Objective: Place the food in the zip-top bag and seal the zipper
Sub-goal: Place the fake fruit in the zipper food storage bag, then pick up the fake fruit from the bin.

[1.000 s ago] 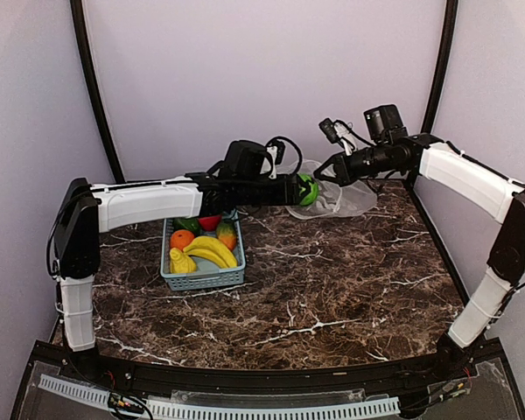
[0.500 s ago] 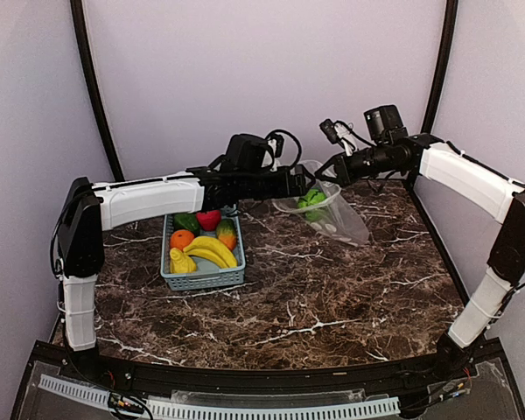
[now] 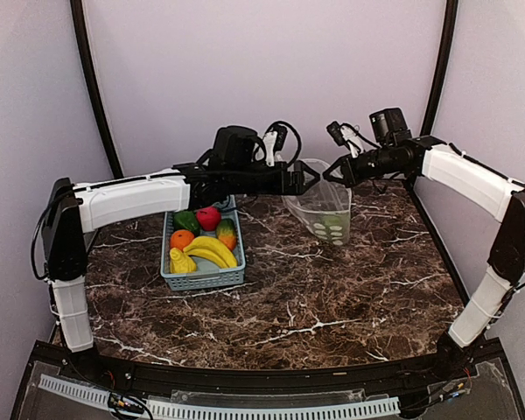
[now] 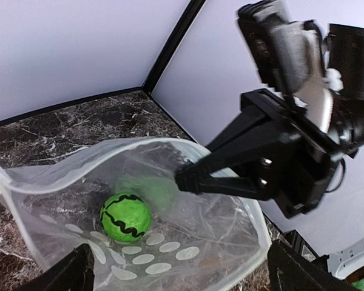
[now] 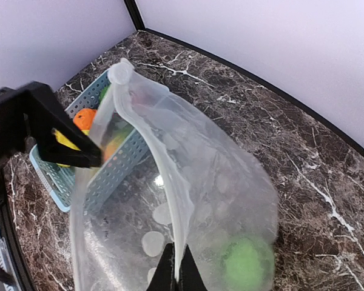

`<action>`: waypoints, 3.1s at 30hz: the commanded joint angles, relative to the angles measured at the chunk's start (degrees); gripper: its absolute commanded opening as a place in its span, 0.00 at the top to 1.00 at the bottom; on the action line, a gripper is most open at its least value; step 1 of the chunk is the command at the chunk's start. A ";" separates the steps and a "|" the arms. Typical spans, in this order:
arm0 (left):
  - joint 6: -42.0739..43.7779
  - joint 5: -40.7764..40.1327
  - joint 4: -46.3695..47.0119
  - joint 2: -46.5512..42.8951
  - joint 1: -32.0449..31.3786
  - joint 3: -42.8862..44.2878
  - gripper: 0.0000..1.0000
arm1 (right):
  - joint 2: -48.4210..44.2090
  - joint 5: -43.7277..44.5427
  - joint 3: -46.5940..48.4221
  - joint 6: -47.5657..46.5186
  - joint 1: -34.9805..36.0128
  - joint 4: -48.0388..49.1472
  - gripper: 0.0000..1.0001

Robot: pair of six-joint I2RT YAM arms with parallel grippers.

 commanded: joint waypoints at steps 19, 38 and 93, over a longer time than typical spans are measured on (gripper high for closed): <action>17.21 -25.17 -26.29 -42.13 18.69 -35.30 0.01 | -6.07 1.13 -4.16 -5.99 -4.88 2.01 1.00; 5.95 -15.26 -42.10 -41.33 18.72 -33.90 0.42 | -8.18 2.29 -6.49 -8.25 -4.89 3.01 1.00; -4.29 -21.24 -40.06 -17.78 16.67 -29.85 0.59 | -7.97 -0.55 -9.66 -7.64 -4.88 4.38 1.00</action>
